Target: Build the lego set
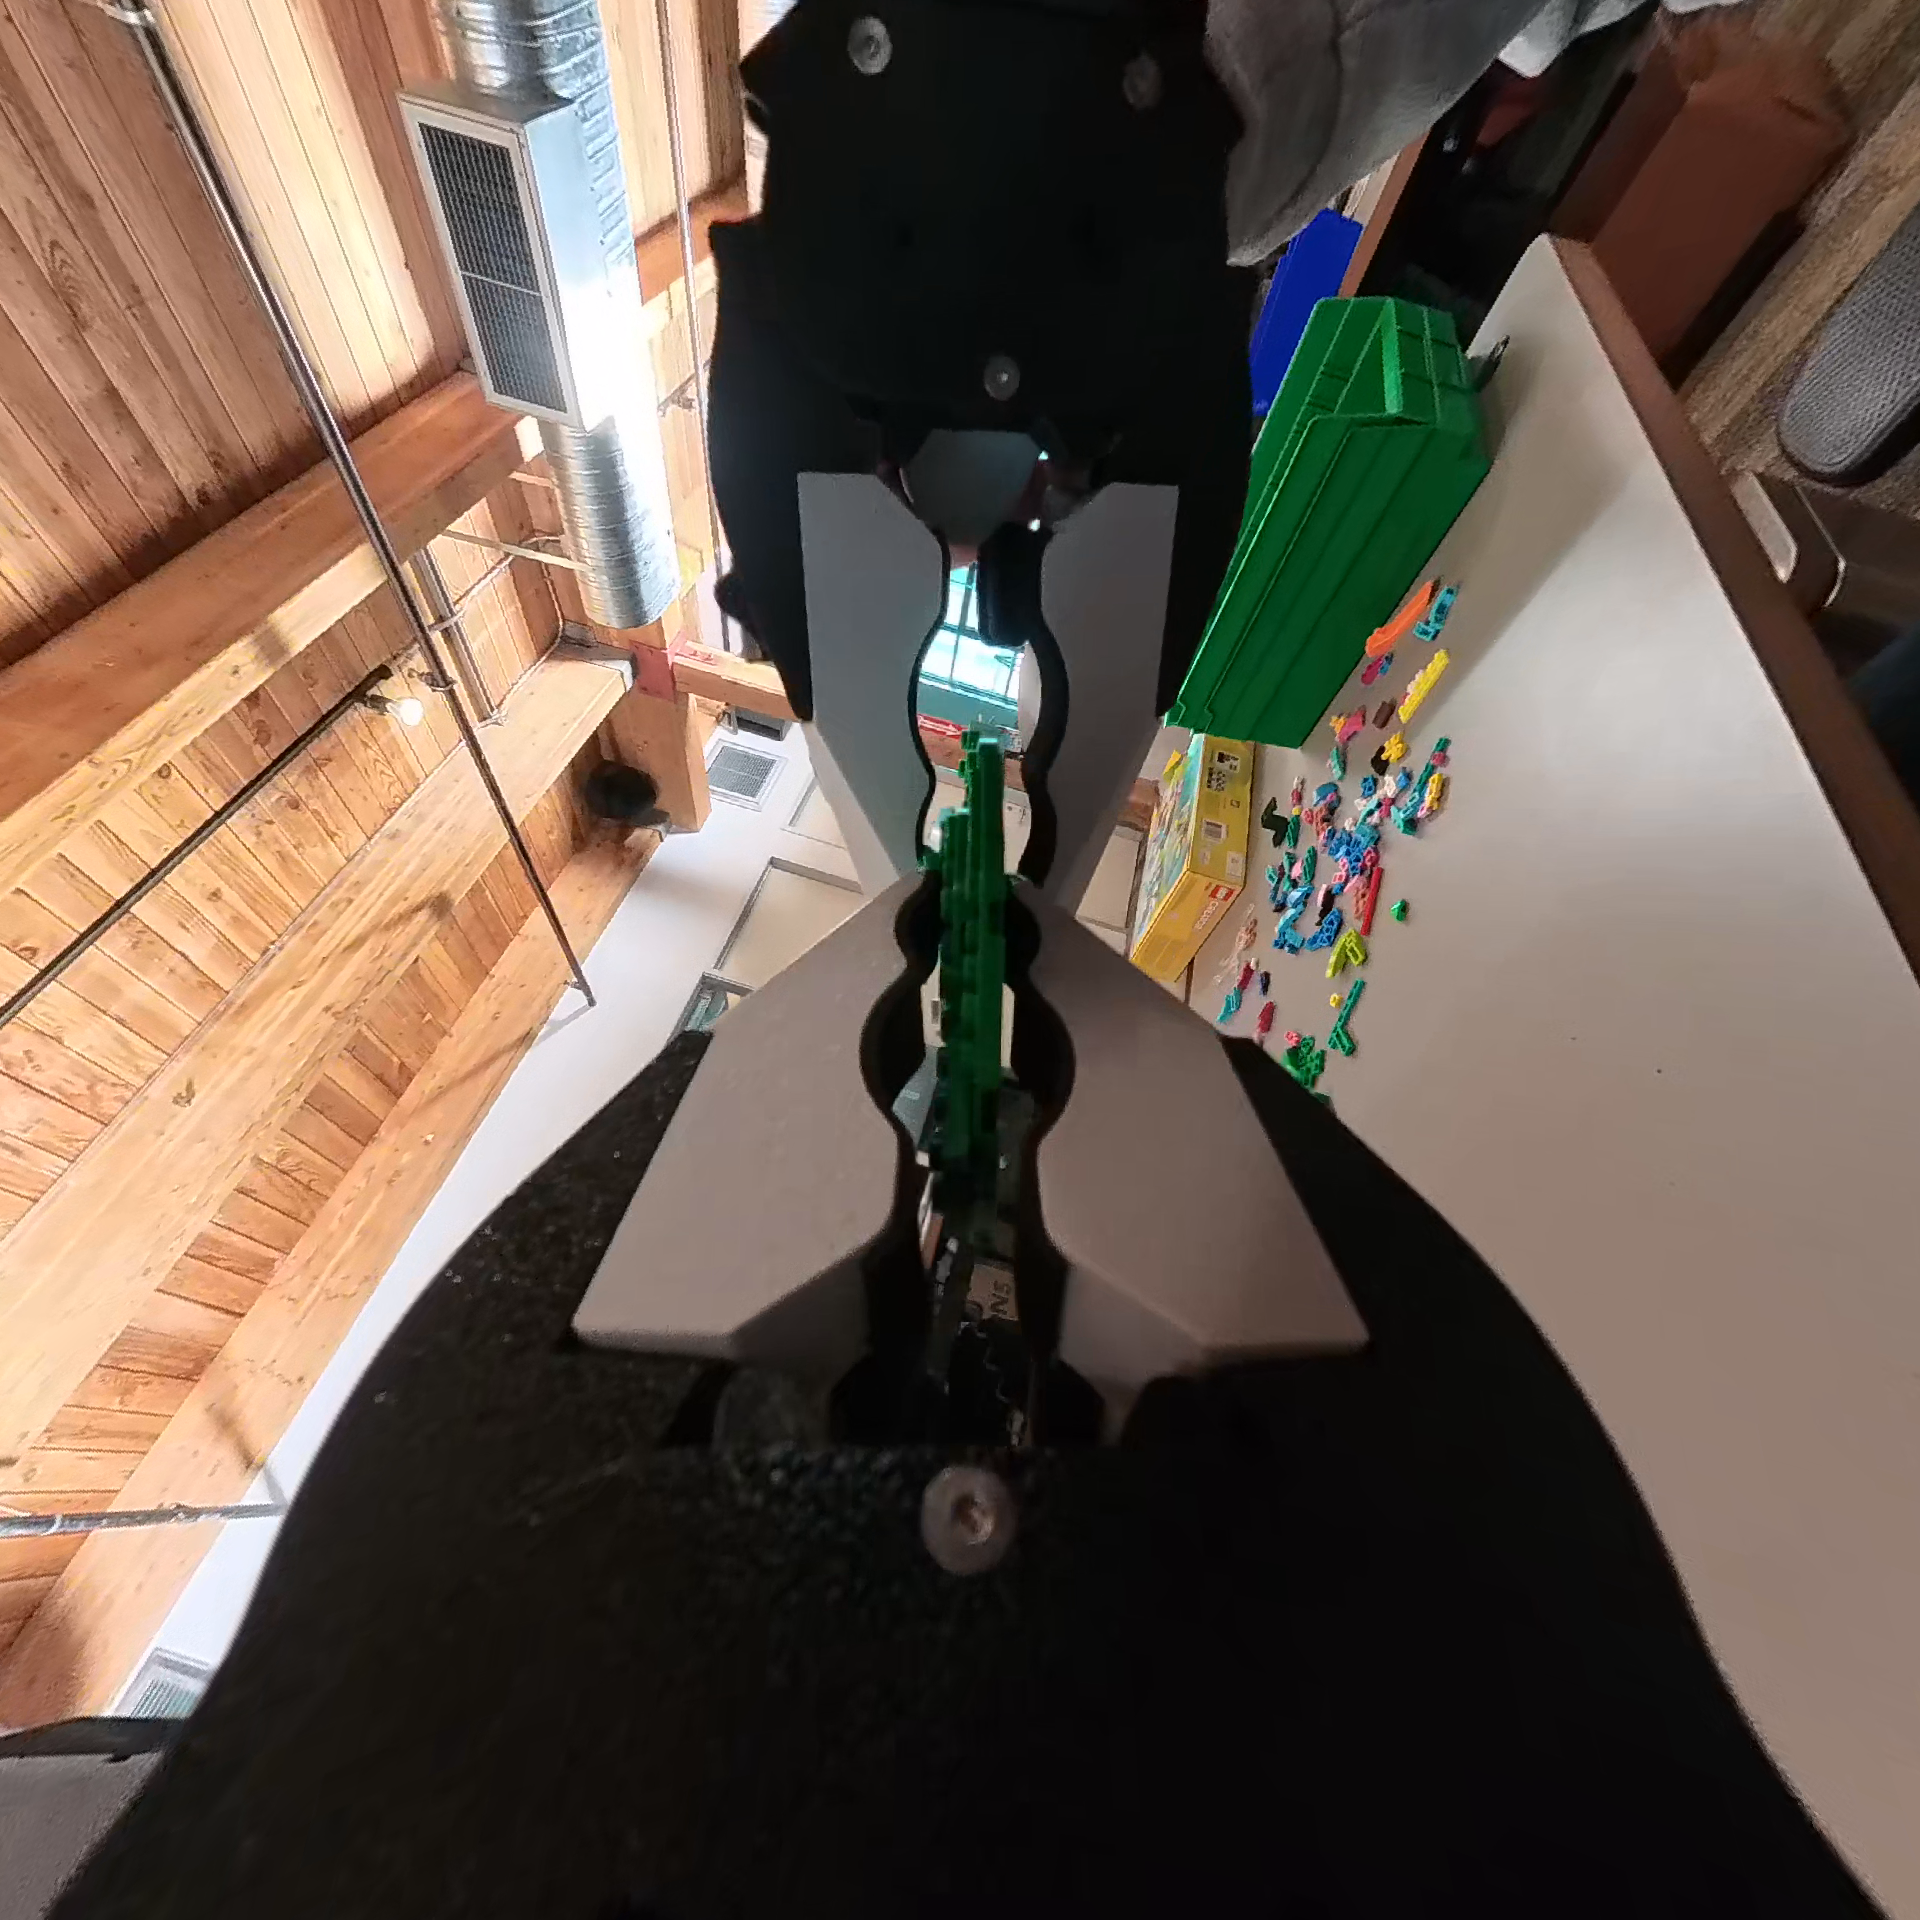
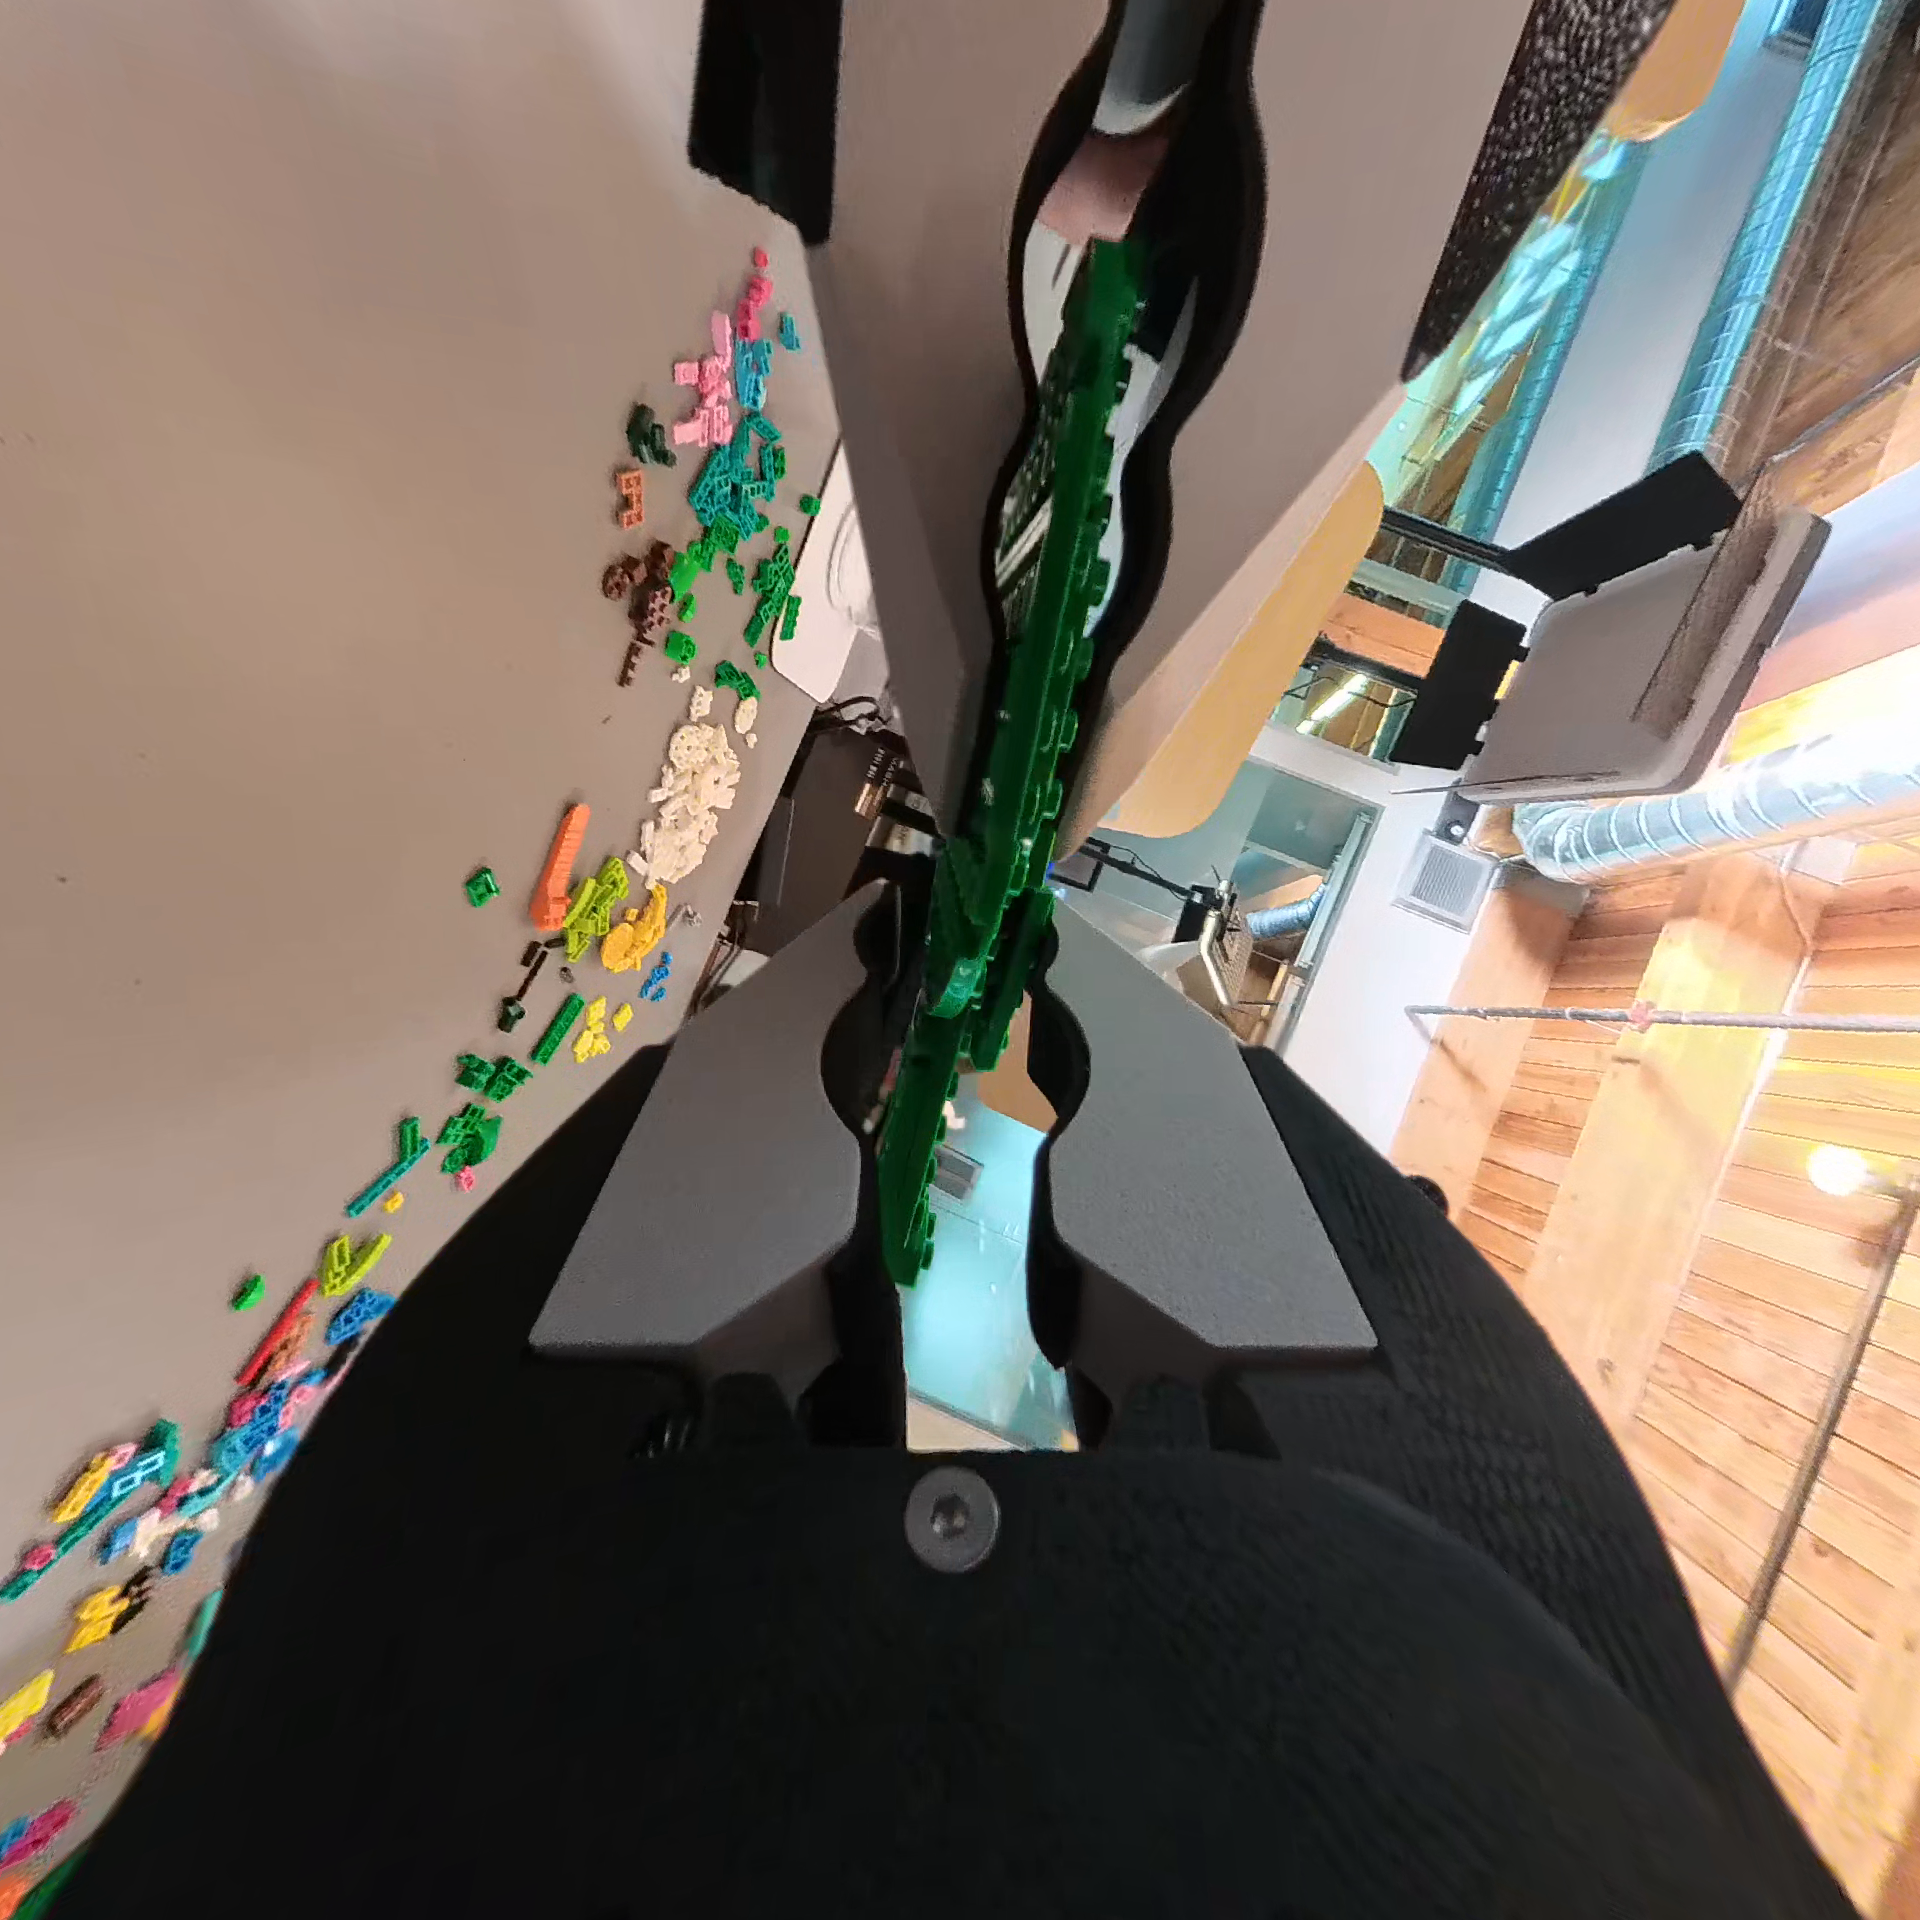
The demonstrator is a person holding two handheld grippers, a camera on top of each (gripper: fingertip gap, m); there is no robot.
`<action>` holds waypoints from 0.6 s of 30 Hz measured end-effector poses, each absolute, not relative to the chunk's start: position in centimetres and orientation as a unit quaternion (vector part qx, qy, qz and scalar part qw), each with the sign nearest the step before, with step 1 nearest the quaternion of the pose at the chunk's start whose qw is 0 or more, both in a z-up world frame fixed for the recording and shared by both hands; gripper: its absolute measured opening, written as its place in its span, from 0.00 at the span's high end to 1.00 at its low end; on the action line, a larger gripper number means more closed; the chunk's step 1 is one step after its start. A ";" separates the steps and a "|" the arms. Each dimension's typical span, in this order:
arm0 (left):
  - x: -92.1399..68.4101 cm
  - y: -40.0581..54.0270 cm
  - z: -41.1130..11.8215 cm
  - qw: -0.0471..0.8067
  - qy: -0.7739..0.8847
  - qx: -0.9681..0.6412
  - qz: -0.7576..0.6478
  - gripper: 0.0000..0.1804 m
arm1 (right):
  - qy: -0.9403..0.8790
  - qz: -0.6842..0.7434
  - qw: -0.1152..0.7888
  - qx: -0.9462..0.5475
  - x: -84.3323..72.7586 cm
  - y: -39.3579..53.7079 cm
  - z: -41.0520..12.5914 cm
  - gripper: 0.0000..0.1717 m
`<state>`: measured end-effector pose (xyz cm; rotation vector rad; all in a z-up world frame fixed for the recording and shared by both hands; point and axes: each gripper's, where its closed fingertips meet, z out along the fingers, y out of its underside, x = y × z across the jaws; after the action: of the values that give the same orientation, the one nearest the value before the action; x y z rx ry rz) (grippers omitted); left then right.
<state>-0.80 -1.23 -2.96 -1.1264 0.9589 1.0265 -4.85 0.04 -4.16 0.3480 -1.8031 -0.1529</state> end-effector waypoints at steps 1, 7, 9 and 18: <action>-0.8 -1.3 -2.9 0.622 0.417 -0.489 0.448 0.96 | -0.778 -0.067 0.606 0.151 -4.8 0.0 -4.1 0.88; -1.1 -1.4 -2.8 0.614 0.415 -0.487 0.462 0.96 | -0.772 -0.067 0.613 0.154 -4.7 -0.1 -3.9 0.87; -1.1 -1.4 -2.7 0.616 0.414 -0.486 0.461 0.96 | -0.768 -0.064 0.618 0.156 -4.7 -0.1 -3.7 0.86; -1.2 -1.6 -2.6 0.619 0.411 -0.488 0.458 0.96 | -0.753 -0.050 0.631 0.179 -4.0 -0.5 -3.2 0.86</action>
<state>-1.22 -1.58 -2.59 -1.1221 0.9449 1.0539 -3.99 -0.52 -3.21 0.4100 -1.7232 -0.1134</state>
